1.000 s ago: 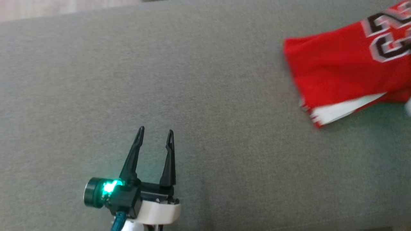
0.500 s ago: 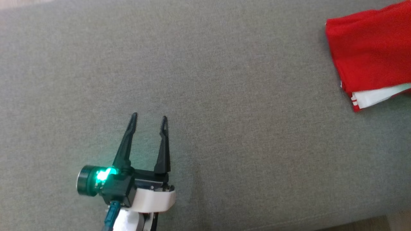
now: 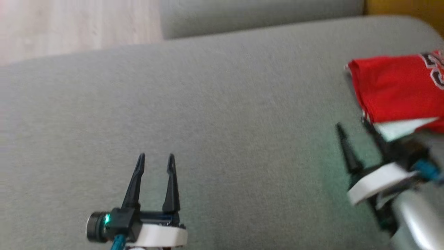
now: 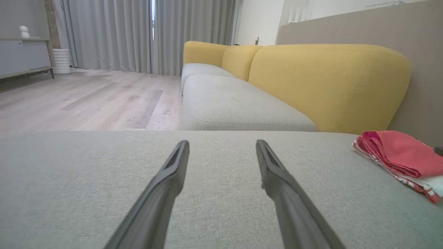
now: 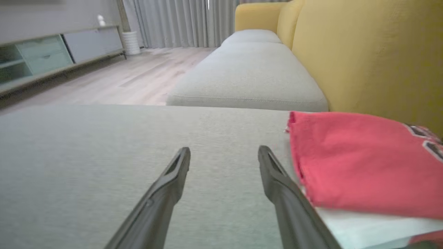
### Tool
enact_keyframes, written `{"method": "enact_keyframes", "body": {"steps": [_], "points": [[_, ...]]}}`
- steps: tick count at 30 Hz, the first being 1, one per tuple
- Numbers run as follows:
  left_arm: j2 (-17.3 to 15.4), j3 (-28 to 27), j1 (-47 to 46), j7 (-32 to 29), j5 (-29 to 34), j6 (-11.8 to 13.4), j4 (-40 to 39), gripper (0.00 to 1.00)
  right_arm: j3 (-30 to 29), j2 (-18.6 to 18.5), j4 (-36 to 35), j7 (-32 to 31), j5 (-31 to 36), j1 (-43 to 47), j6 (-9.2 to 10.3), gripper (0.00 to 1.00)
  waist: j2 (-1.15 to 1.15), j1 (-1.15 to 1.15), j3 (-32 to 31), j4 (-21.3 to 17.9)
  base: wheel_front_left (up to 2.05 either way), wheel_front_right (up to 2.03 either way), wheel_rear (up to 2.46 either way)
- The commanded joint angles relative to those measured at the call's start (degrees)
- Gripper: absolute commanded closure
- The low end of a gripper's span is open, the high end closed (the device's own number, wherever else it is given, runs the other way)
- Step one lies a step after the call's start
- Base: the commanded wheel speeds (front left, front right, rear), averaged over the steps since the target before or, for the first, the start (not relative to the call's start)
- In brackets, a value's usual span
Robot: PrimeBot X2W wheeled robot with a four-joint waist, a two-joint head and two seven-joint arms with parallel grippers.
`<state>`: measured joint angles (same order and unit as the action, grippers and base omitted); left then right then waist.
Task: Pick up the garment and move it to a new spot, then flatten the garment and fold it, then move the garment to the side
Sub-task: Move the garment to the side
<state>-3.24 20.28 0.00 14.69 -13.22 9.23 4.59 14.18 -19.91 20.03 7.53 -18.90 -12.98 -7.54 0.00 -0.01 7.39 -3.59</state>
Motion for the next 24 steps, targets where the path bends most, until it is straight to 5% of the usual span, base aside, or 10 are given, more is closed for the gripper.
{"method": "enact_keyframes", "body": {"steps": [1,8,11,24], "points": [[0.4,-2.2,-0.1,0.3,-0.3,0.4,-1.7,0.00,1.4,1.0,-1.3,2.5,0.4,0.4,0.05,0.00,0.00,0.01,-4.4,2.9,0.00,0.00,0.00],[0.4,-4.6,3.5,0.3,3.1,1.7,-5.7,0.00,-1.9,10.4,-1.8,7.3,5.1,7.2,0.05,0.00,0.00,0.01,-9.3,7.2,0.00,0.00,0.00],[-0.2,-5.7,5.0,0.3,6.2,1.9,-8.4,0.00,-7.3,14.0,-10.4,7.4,9.6,11.7,0.05,0.00,0.00,0.01,-10.8,8.6,0.00,0.00,0.00],[0.1,-8.0,10.0,0.3,5.6,-0.5,-7.6,0.00,-11.4,16.8,-17.3,7.5,13.7,22.9,0.05,0.00,0.00,0.01,-13.2,9.0,0.00,0.00,0.00]]}}
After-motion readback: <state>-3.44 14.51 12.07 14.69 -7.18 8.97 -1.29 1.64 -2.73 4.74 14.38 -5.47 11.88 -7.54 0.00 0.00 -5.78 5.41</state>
